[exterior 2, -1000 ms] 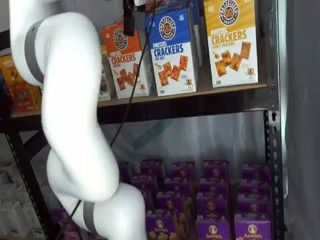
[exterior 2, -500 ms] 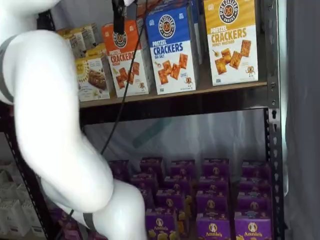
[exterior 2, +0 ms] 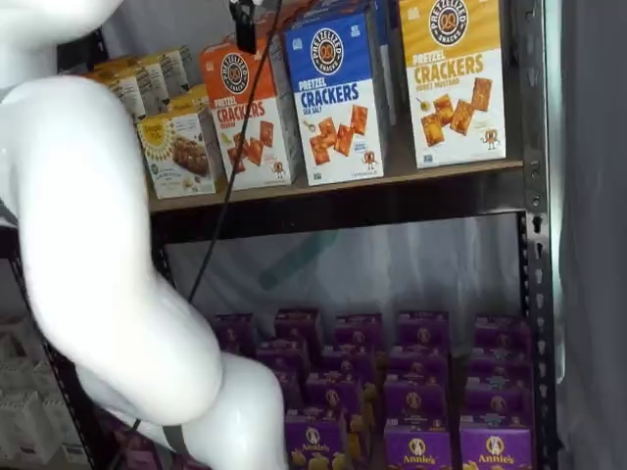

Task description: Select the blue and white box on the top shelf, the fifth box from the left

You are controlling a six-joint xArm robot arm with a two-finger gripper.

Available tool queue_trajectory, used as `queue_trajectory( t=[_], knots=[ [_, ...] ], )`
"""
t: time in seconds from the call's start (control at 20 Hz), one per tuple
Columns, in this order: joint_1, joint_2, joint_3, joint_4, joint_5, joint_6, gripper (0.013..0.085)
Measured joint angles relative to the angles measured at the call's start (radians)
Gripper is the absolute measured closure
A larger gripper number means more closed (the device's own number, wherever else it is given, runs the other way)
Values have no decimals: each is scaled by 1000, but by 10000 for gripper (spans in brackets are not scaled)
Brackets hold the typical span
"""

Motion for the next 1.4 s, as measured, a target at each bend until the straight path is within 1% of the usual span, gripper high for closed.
queue_trajectory(
  t=[0.15, 0.25, 0.4, 0.5, 0.7, 0.8, 0.9, 1.05, 1.15, 1.4],
  knots=[
    [-2, 51, -63, -29, 55, -9, 130],
    [0, 66, -80, -57, 59, -19, 130],
    [2, 55, -61, -89, 1, -38, 130],
    [-4, 54, -54, -100, -23, -52, 130],
    [-10, 46, -28, -129, -101, -82, 130],
    [-7, 48, -20, -150, -135, -95, 130],
    [2, 58, -18, -181, -163, -103, 130],
    [19, 80, -25, -227, -180, -108, 130],
    [24, 96, -35, -242, -178, -109, 130],
    [31, 145, -82, -269, -135, -108, 130]
  ],
)
